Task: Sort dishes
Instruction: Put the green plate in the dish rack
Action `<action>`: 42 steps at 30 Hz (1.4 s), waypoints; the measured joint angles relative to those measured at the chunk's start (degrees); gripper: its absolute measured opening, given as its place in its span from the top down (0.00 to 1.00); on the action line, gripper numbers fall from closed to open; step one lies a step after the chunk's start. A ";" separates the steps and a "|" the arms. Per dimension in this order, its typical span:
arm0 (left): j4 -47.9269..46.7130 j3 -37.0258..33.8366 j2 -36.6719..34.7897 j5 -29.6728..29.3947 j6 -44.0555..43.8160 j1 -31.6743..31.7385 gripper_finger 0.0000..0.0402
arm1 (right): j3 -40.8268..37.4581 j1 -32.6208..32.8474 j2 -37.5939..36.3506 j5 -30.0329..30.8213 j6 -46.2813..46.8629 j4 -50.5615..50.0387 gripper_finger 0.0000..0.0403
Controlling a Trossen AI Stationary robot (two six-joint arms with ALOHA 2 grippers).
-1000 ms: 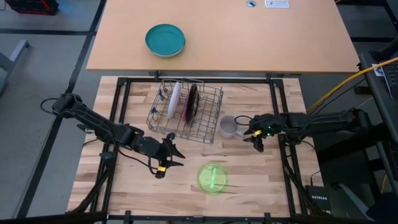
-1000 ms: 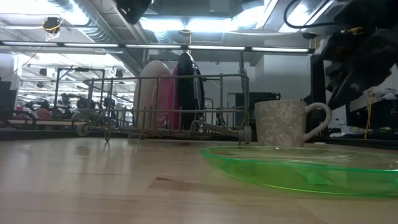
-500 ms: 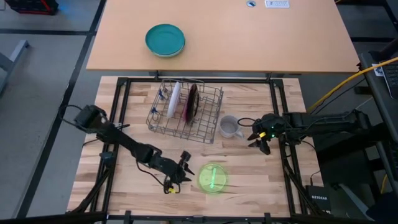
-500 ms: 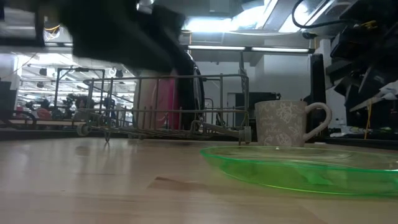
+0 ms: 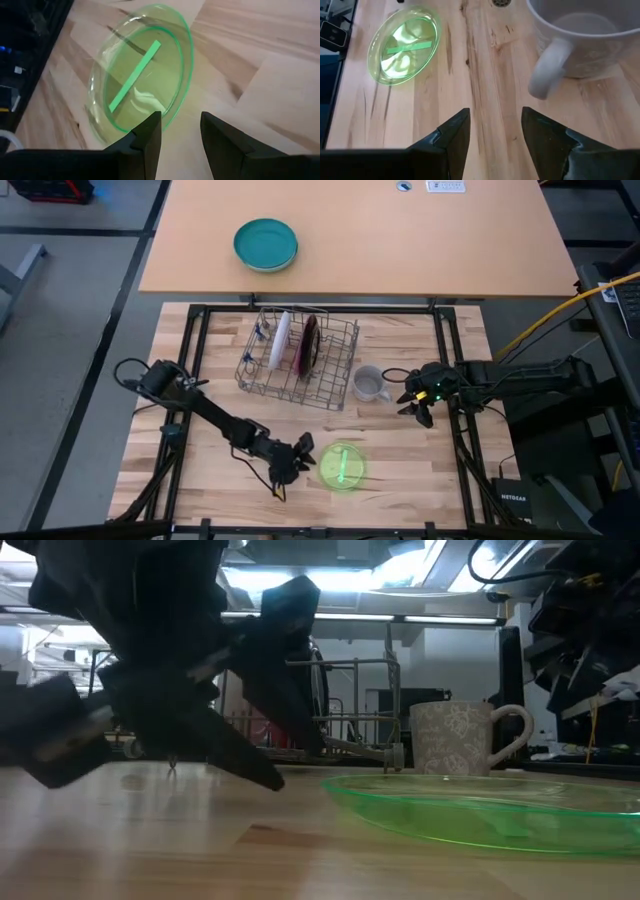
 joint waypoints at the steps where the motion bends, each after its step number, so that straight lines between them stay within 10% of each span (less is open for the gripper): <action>1: -0.11 0.26 0.39 0.02 1.00 0.15 0.68 | 0.00 0.00 0.00 0.02 0.00 0.19 0.55; 20: -0.53 6.98 6.35 3.84 12.99 3.45 0.69 | 0.00 0.00 0.02 -0.07 0.02 6.08 0.55; 42: -1.37 6.76 6.58 9.30 5.54 5.28 0.99 | 0.00 0.00 0.01 0.09 0.02 7.96 0.55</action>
